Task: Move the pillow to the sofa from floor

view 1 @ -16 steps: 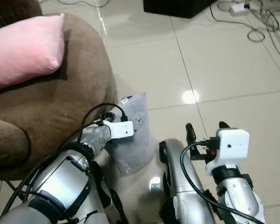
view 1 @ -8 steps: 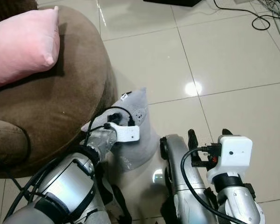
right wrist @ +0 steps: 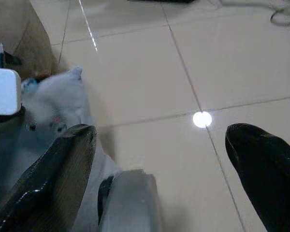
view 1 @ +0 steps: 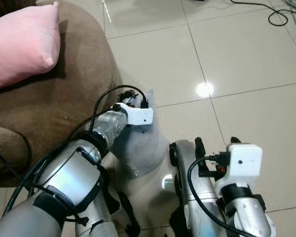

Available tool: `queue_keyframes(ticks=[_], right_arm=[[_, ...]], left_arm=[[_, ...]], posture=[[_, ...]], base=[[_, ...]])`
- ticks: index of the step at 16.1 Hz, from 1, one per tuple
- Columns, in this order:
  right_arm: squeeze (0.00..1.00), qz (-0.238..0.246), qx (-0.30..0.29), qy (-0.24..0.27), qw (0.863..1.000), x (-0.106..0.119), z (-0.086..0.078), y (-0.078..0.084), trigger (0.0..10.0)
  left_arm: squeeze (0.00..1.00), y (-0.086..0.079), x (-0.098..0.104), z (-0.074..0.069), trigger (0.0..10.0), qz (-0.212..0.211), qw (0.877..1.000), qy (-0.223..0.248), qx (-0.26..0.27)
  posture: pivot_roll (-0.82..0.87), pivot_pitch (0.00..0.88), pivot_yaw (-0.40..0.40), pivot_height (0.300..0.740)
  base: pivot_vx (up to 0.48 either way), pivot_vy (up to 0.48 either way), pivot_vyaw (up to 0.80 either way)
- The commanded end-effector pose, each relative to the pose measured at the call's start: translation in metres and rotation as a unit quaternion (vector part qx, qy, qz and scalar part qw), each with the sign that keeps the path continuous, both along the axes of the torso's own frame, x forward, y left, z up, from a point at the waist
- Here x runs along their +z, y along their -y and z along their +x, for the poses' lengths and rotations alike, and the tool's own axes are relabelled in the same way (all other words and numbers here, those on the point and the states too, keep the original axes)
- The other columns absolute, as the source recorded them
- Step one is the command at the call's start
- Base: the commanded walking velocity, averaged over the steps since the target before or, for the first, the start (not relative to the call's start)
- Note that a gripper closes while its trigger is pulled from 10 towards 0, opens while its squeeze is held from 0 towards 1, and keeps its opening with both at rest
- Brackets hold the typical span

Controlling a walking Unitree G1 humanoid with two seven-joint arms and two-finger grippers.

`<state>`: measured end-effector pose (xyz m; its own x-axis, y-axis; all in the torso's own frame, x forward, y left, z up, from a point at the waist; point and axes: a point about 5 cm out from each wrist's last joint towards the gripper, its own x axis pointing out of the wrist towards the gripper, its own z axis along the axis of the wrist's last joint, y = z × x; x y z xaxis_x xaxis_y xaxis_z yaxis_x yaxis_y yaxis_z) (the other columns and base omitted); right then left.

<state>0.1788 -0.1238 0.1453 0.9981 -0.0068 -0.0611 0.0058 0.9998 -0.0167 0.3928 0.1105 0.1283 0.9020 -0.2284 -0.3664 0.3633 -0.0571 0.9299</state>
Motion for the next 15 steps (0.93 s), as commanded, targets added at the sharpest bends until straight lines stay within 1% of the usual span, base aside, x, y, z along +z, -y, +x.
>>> queue_keyframes(ticks=[1,3,4,5,7,8,9,10,11,12,13,14,15], right_arm=[[0.36,0.007,0.001,-0.009,1.000,-0.001,-0.005,-0.004,10.0],[0.35,0.009,-0.004,-0.012,1.000,-0.001,-0.008,-0.004,10.0],[0.35,0.008,-0.008,-0.017,1.000,-0.002,-0.012,-0.004,10.0],[0.35,0.008,-0.011,-0.022,1.000,-0.003,-0.015,-0.004,10.0],[0.35,0.008,-0.016,-0.026,1.000,-0.003,-0.019,-0.003,10.0],[0.35,0.008,-0.015,-0.029,0.999,-0.003,-0.020,-0.003,10.0],[0.35,0.007,-0.015,-0.029,0.999,-0.003,-0.020,-0.003,10.0],[0.35,0.007,-0.015,-0.030,0.999,-0.003,-0.021,-0.002,10.0],[0.35,0.007,-0.015,-0.031,0.999,-0.003,-0.021,-0.002,10.0],[0.35,0.007,-0.015,-0.033,0.999,-0.004,-0.021,-0.002,10.0],[0.35,0.008,-0.014,-0.033,0.999,-0.004,-0.020,-0.003,10.0],[0.35,0.008,-0.013,-0.033,0.999,-0.005,-0.020,-0.003,10.0],[0.35,0.009,-0.012,-0.033,0.999,-0.005,-0.019,-0.003,10.0]], left_arm=[[0.00,-0.010,-0.012,-0.004,10.0,0.025,1.000,-0.013,0.012],[0.00,-0.015,-0.016,-0.006,10.0,0.047,0.999,-0.017,0.017],[0.00,-0.020,-0.020,-0.008,10.0,0.074,0.997,-0.015,0.018],[0.00,-0.025,-0.025,-0.010,10.0,0.088,0.996,-0.018,0.021],[0.00,-0.027,-0.030,-0.013,10.0,0.058,0.997,-0.025,0.044],[0.00,-0.026,-0.035,-0.015,10.0,0.051,0.997,-0.041,0.047],[0.00,-0.026,-0.036,-0.016,10.0,0.051,0.997,-0.044,0.048],[1.00,-0.025,-0.038,-0.017,10.0,0.039,0.996,-0.055,0.052],[1.00,-0.025,-0.038,-0.017,10.0,0.013,0.996,-0.060,0.064],[1.00,-0.022,-0.036,-0.016,10.0,-0.058,0.991,-0.075,0.095],[1.00,-0.022,-0.033,-0.014,10.0,-0.123,0.981,-0.082,0.124],[1.00,-0.022,-0.032,-0.013,10.0,-0.150,0.976,-0.084,0.135],[1.00,-0.021,-0.030,-0.012,10.0,-0.193,0.966,-0.088,0.149]], posture=[[-0.51,0.398,0.145,0.522],[-0.53,0.408,0.146,0.522],[-0.54,0.410,0.145,0.522],[-0.55,0.416,0.144,0.522],[-0.56,0.425,0.138,0.522],[-0.56,0.428,0.134,0.522],[-0.56,0.429,0.132,0.522],[-0.56,0.431,0.129,0.522],[-0.55,0.432,0.130,0.522],[-0.55,0.431,0.130,0.522],[-0.55,0.432,0.130,0.522],[-0.54,0.430,0.130,0.522],[-0.54,0.430,0.130,0.522]], base=[[0.000,0.000,0.00],[0.000,0.000,0.00],[0.000,0.000,0.00],[0.000,0.000,0.00],[0.000,0.000,0.00],[0.000,0.000,0.00],[0.000,0.000,0.00],[0.000,0.000,0.00],[0.000,0.000,0.00],[0.000,0.000,0.00],[0.000,0.000,0.00],[0.000,0.000,0.00],[0.000,0.000,0.00]])
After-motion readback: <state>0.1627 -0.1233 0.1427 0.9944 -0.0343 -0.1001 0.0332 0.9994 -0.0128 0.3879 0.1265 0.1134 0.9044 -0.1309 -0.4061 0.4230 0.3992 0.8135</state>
